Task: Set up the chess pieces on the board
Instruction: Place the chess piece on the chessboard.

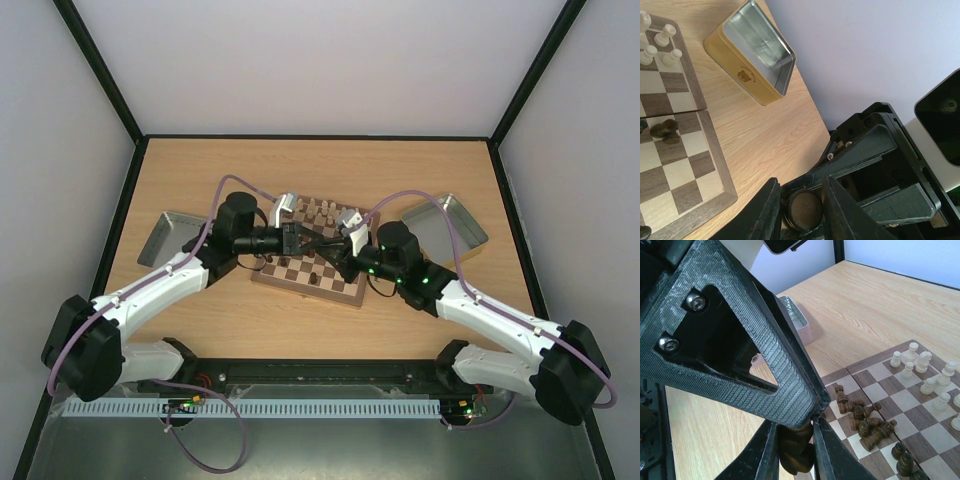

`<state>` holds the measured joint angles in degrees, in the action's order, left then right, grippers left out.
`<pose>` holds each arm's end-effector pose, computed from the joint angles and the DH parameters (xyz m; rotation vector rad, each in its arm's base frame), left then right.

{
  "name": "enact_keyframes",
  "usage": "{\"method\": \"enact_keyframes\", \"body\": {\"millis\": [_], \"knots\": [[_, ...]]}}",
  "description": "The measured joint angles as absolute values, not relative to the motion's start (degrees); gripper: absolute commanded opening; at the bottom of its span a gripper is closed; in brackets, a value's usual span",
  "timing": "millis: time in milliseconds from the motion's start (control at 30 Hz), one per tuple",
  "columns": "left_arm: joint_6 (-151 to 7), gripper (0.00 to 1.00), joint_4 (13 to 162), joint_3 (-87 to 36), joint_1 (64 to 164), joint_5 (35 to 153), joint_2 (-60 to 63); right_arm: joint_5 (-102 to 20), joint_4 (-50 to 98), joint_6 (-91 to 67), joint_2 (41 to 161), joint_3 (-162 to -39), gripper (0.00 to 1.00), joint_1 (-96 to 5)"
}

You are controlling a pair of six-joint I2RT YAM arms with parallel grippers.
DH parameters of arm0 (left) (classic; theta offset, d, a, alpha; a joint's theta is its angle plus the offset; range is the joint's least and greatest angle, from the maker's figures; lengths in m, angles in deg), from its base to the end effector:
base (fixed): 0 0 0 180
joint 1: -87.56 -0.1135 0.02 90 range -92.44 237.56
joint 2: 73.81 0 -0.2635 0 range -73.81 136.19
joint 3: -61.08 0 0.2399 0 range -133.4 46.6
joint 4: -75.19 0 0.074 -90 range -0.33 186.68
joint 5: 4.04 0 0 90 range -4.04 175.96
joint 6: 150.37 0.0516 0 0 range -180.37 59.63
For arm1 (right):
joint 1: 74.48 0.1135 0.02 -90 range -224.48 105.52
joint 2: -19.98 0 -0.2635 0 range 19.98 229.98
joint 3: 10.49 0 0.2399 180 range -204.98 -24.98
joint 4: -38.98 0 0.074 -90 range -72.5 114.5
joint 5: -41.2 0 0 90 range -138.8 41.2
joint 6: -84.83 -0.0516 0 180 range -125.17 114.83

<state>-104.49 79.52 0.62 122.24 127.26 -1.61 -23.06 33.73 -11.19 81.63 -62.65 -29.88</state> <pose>0.2131 -0.1889 0.2844 0.4067 2.0699 -1.5605 0.1609 0.1901 0.2752 -0.9426 1.6812 1.0177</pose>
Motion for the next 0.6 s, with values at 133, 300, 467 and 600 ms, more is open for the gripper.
{"method": "enact_keyframes", "body": {"millis": [133, 300, 467, 600], "knots": [[-103.99, 0.2, 80.33, 0.62, 122.24, 126.95, -1.61, -23.09, 33.73, -11.41, 81.82, -62.65, 0.16, -29.88], [-103.83, 0.16, 80.51, 0.62, 122.24, 127.09, -1.58, -23.28, 33.8, -12.22, 81.95, -62.65, 0.28, -29.88], [-105.41, 0.16, 79.52, 0.67, 122.24, 128.11, -1.61, -23.65, 33.69, -14.64, 81.95, -63.02, 0.43, -29.88], [-107.92, 0.16, 78.34, 0.67, 121.62, 128.18, -1.63, -23.83, 33.17, -17.48, 81.36, -63.15, 0.54, -29.88]]}}
